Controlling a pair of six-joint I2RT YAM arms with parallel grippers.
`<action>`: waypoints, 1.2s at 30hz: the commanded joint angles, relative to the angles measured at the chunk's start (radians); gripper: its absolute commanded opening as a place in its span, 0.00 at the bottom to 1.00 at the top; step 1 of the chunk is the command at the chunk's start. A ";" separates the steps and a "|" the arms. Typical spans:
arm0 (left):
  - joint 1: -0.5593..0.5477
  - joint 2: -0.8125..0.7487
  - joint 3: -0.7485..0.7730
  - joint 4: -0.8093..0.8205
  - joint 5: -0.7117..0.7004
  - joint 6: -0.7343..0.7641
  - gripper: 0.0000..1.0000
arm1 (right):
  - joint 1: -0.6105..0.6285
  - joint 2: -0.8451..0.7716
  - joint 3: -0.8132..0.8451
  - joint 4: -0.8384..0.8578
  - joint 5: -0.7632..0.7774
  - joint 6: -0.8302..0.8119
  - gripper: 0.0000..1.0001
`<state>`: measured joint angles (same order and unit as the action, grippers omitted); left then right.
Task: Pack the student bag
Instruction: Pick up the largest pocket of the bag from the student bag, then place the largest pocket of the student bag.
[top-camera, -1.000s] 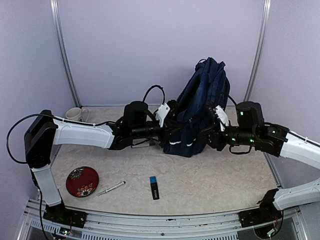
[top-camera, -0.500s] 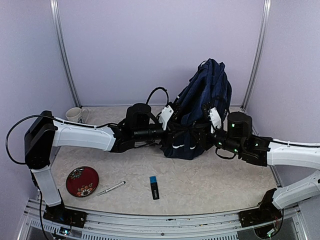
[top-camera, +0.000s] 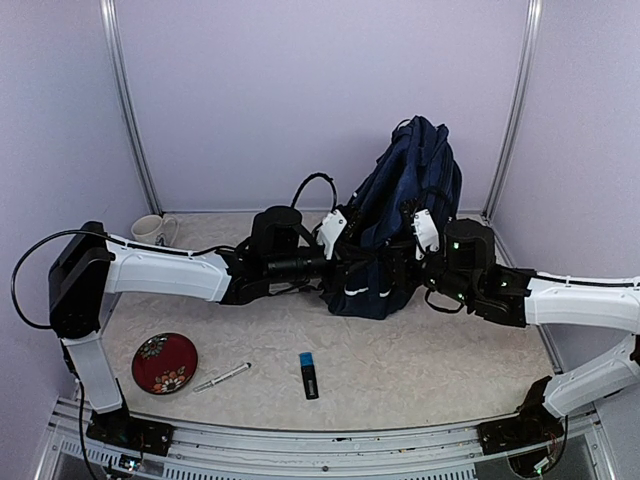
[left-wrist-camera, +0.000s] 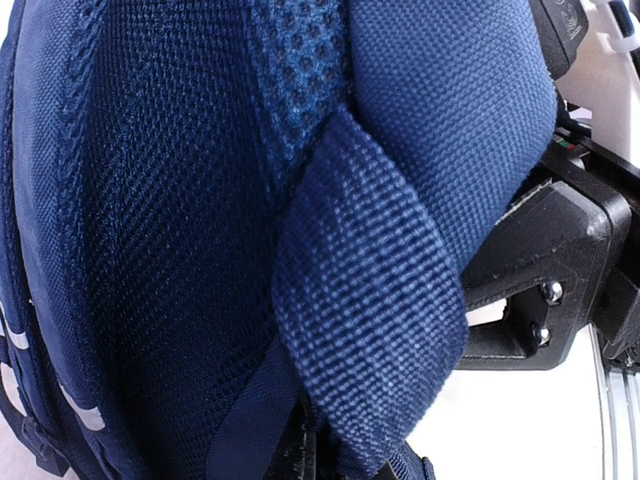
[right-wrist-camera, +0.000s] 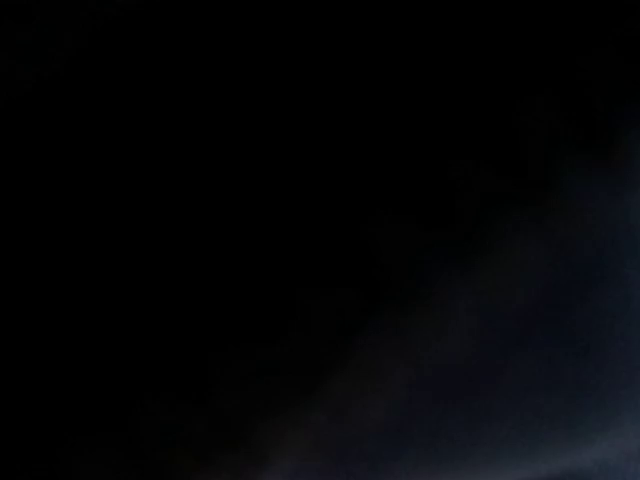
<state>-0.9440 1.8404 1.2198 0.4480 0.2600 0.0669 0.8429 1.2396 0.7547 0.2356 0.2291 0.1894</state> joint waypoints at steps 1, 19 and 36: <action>-0.036 -0.048 0.058 0.111 0.083 0.012 0.00 | 0.024 0.019 0.048 0.023 -0.005 -0.033 0.33; -0.036 -0.053 0.047 0.063 0.013 0.019 0.00 | 0.048 -0.102 0.033 -0.064 -0.109 -0.063 0.00; -0.088 -0.093 -0.025 0.094 -0.144 -0.032 0.00 | 0.011 -0.145 -0.026 -0.079 -0.329 0.091 0.04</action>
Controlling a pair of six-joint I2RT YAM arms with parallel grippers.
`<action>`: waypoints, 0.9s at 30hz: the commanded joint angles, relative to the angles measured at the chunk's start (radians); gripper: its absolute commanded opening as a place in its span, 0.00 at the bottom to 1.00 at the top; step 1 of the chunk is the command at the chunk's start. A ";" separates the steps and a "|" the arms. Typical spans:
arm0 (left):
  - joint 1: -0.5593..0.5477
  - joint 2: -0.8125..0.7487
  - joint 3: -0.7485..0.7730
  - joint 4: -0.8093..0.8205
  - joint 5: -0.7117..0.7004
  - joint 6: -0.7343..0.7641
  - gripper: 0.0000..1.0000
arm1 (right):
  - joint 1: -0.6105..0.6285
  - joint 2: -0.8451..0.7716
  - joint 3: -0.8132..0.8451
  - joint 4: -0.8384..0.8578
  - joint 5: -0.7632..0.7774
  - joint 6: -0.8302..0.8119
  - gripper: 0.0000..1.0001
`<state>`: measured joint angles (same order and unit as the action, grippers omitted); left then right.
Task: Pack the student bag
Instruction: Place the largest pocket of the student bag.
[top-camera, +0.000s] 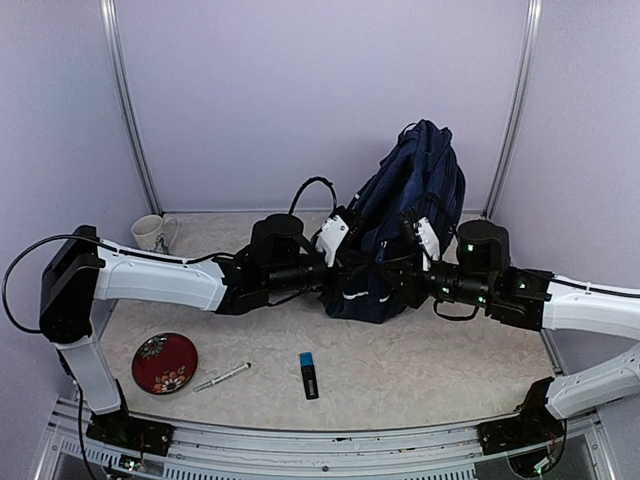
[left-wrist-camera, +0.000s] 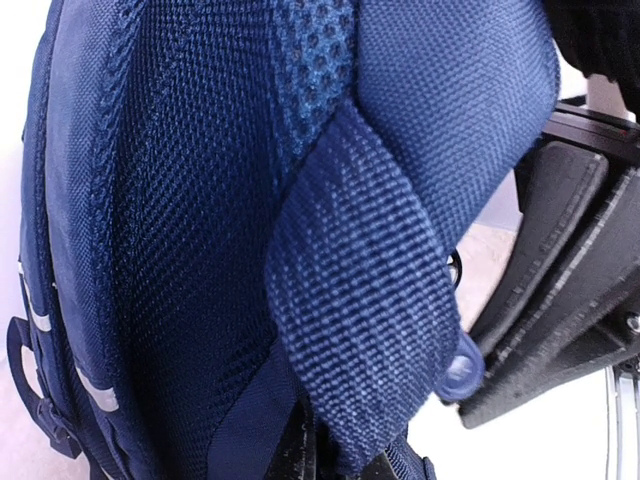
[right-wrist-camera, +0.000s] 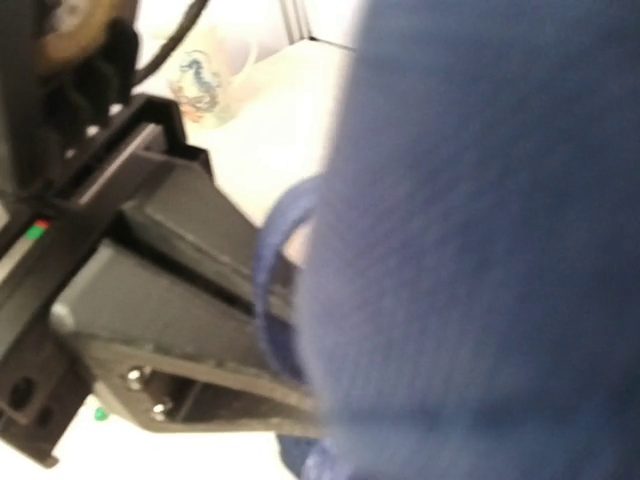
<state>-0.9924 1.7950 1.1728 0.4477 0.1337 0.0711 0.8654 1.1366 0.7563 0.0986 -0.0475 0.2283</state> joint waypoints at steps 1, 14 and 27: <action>-0.046 -0.041 0.037 0.079 -0.021 -0.039 0.00 | -0.013 -0.054 -0.036 0.068 -0.066 0.066 0.05; -0.104 -0.030 0.063 0.025 -0.032 -0.034 0.00 | -0.035 -0.137 -0.053 0.017 -0.088 0.067 0.09; -0.101 -0.082 -0.039 0.074 -0.019 0.037 0.00 | -0.112 -0.182 -0.102 0.029 -0.216 0.108 0.18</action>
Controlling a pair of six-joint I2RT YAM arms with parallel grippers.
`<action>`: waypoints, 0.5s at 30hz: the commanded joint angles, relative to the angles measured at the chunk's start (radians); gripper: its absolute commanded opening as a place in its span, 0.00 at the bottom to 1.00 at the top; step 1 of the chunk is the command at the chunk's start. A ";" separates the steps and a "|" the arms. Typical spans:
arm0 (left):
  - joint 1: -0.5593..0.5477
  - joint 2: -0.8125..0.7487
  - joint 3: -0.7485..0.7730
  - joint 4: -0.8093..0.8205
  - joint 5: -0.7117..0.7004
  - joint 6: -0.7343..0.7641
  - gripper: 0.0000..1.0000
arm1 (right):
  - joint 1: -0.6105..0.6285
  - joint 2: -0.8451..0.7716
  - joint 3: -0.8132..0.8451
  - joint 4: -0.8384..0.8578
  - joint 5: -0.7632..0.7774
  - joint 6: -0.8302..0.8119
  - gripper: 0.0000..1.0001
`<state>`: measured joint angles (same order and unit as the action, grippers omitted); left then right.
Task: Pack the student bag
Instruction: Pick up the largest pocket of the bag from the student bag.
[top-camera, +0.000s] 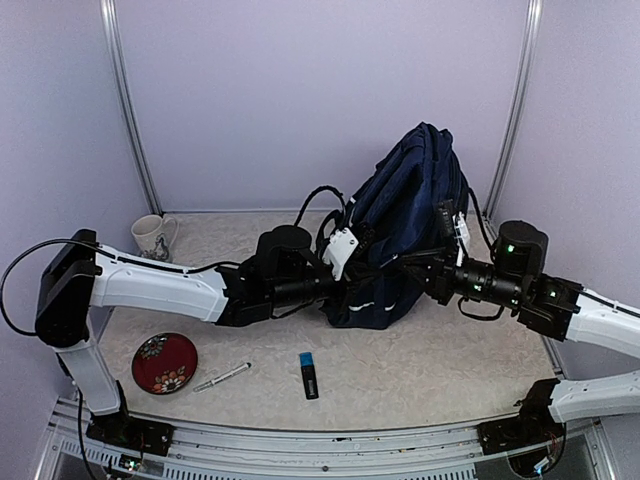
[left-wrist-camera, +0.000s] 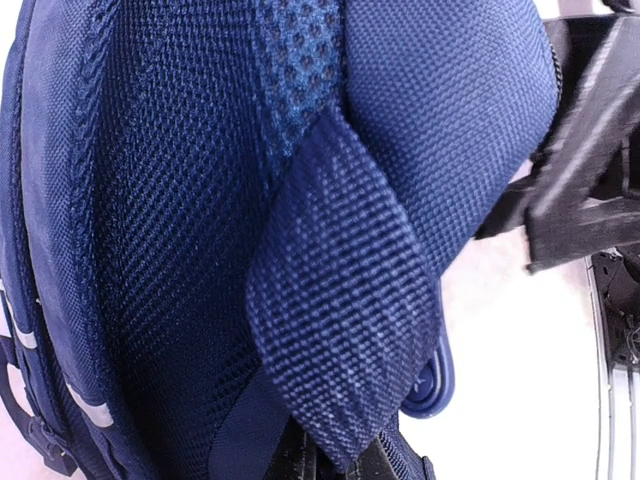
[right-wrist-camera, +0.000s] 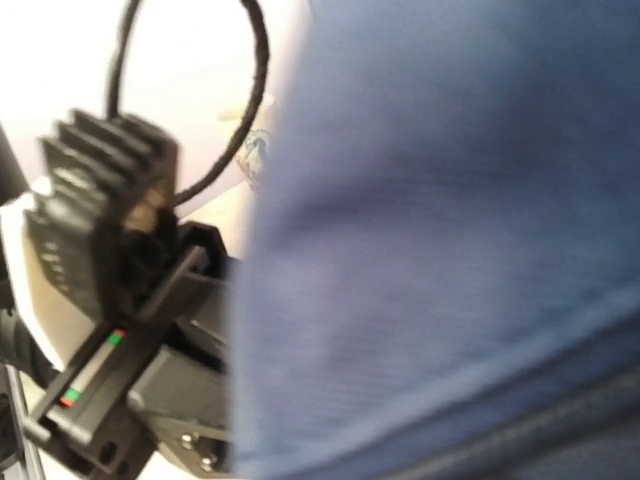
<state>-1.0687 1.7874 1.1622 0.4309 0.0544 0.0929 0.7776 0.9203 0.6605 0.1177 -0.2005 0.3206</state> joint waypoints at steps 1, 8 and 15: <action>-0.025 -0.079 -0.034 0.098 0.070 0.013 0.00 | -0.029 0.049 -0.002 0.016 -0.071 0.016 0.19; -0.027 -0.074 -0.024 0.103 0.088 0.016 0.00 | -0.038 0.027 -0.036 0.024 -0.080 0.029 0.25; -0.033 -0.069 -0.021 0.141 0.088 0.019 0.00 | -0.038 -0.007 -0.085 0.086 -0.099 0.114 0.37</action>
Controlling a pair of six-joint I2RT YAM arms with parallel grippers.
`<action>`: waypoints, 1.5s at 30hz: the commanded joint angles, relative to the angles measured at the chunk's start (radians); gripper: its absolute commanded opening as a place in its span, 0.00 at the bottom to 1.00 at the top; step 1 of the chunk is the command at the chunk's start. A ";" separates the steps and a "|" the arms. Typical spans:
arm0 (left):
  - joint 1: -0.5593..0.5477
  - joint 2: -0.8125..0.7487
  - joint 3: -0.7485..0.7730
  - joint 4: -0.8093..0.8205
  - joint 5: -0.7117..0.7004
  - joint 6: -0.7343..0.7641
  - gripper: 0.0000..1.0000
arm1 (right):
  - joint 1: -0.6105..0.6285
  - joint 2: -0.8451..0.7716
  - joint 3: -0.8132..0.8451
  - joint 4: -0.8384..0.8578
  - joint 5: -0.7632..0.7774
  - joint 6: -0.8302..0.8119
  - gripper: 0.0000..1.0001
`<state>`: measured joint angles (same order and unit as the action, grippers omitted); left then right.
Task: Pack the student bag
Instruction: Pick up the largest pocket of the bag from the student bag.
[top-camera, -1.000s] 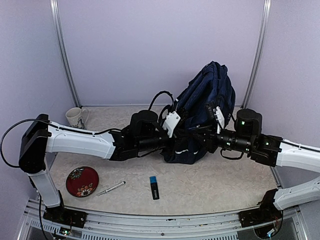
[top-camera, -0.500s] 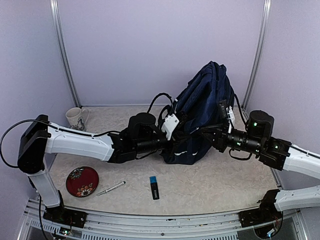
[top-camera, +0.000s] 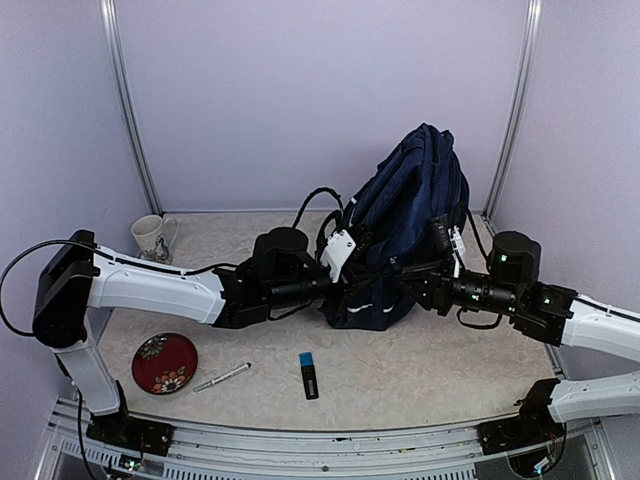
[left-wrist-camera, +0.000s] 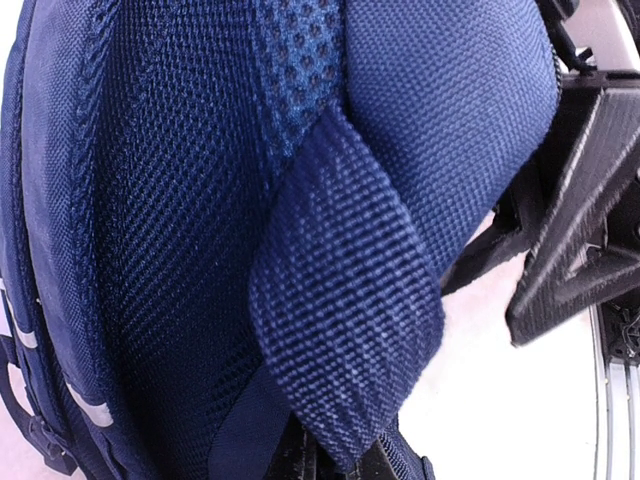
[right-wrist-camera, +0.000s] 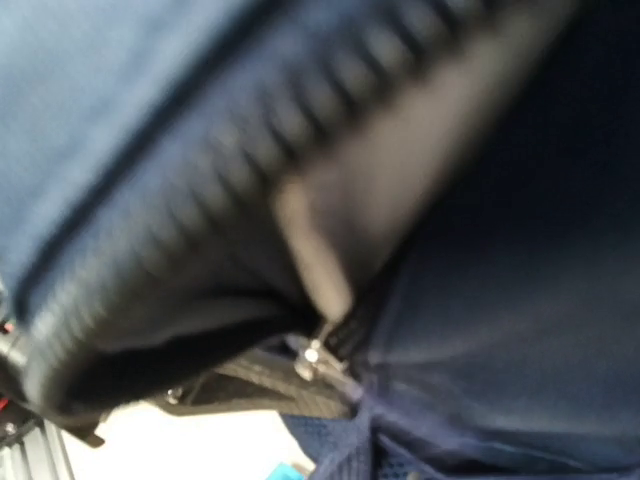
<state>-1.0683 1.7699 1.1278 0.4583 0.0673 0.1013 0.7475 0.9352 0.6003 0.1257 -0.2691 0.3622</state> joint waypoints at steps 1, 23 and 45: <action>-0.038 -0.049 0.013 0.118 0.081 0.016 0.00 | -0.008 -0.026 -0.041 0.130 -0.044 0.111 0.37; -0.047 -0.041 0.030 0.120 0.105 0.037 0.00 | -0.008 0.099 0.067 0.033 0.039 -0.037 0.38; -0.043 -0.037 0.019 0.119 0.097 0.053 0.00 | -0.008 0.058 0.001 0.156 -0.048 0.023 0.00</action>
<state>-1.0817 1.7702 1.1282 0.4706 0.0799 0.1383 0.7494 1.0370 0.5999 0.2211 -0.3138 0.3637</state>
